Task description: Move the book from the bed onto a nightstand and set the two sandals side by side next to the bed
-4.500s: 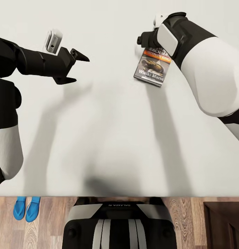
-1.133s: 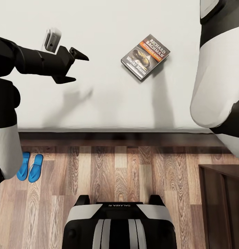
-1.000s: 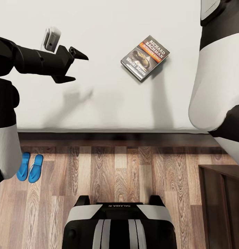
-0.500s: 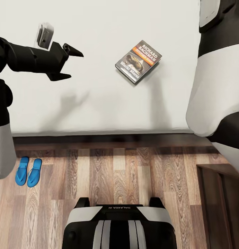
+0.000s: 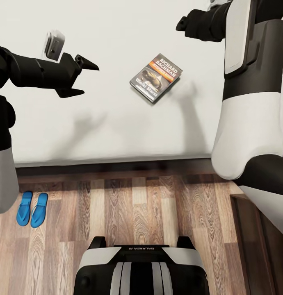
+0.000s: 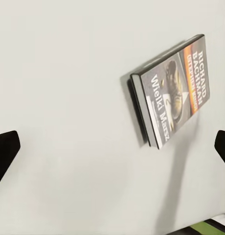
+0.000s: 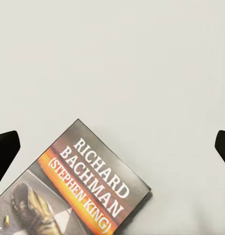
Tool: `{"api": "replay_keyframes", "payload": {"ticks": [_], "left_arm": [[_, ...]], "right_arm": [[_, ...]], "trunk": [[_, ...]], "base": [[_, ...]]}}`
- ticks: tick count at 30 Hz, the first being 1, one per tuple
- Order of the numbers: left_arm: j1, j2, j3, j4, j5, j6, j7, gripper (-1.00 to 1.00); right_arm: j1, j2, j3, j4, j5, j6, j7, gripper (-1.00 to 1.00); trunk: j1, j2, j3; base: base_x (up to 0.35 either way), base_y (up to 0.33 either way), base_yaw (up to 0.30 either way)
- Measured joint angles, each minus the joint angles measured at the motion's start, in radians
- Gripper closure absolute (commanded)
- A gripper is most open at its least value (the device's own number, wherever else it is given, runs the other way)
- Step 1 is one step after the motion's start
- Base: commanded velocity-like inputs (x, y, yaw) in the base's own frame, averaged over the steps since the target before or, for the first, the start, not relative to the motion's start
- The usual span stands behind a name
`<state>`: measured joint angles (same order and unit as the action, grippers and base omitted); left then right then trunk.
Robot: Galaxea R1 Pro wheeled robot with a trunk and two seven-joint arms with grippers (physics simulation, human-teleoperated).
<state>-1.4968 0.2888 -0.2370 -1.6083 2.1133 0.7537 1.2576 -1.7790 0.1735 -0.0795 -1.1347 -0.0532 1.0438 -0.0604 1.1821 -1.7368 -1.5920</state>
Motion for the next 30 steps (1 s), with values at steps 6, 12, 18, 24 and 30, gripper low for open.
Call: {"api": "replay_keyframes", "payload": {"ticks": [6,12,18,24,30], "left_arm": [[0.005,0.026,-0.003,0.000,0.000,0.006,0.000,-1.00],[0.033,0.043,-0.007,0.000,-0.001,0.040,-0.019,-1.00],[0.038,0.044,-0.008,0.000,-0.002,0.057,-0.024,-1.00],[0.039,0.044,-0.004,0.000,-0.002,0.078,-0.030,-1.00],[0.039,0.044,-0.004,0.000,-0.003,0.082,-0.031,-1.00]], "right_arm": [[0.056,0.000,-0.004,-0.107,-0.012,0.000,0.000,-1.00],[0.147,0.000,-0.003,-0.281,-0.013,0.000,0.000,-1.00],[0.171,0.000,-0.002,-0.306,-0.013,0.000,0.001,-1.00],[0.203,0.000,-0.001,-0.334,-0.013,0.000,0.001,-1.00],[0.231,0.000,0.002,-0.366,-0.013,0.000,0.001,-1.00]], "trunk": [[0.000,0.000,0.010],[0.000,0.000,0.019],[0.000,0.000,0.029],[0.000,0.000,0.039],[0.000,0.000,0.048]], "base": [[0.000,0.000,-0.069],[0.000,0.000,-0.069],[0.000,0.000,-0.069],[0.000,0.000,-0.069],[0.000,0.000,-0.069]]}}
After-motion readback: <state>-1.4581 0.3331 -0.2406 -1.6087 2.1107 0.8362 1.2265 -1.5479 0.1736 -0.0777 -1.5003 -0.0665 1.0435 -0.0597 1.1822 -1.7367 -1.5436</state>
